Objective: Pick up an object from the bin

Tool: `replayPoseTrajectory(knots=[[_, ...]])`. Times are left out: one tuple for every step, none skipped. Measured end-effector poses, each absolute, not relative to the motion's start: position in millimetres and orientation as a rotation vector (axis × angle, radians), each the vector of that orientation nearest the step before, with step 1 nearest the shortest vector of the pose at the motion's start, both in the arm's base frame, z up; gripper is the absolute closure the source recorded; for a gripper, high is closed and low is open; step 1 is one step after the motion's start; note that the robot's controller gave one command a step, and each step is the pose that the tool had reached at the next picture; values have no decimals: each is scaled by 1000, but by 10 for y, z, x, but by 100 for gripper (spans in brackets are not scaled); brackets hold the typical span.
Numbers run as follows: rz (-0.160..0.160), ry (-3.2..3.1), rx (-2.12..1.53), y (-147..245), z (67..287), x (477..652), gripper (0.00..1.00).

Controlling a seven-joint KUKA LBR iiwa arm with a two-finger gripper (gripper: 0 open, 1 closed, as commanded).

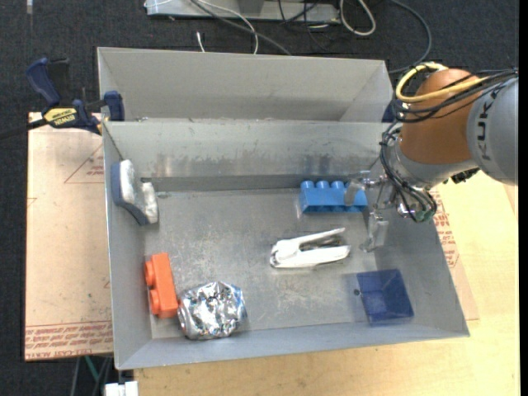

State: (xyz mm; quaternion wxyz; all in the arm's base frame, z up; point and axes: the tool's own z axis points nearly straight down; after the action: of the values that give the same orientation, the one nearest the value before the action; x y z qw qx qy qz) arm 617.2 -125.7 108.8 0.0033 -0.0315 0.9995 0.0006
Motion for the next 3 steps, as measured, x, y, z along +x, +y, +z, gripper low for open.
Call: replayPoseTrajectory(knots=[[1,3116,-228,-1511,723,6576,0],[0,3114,6,-1042,736,6420,0],[-3,3107,-200,-1393,727,6554,0]])
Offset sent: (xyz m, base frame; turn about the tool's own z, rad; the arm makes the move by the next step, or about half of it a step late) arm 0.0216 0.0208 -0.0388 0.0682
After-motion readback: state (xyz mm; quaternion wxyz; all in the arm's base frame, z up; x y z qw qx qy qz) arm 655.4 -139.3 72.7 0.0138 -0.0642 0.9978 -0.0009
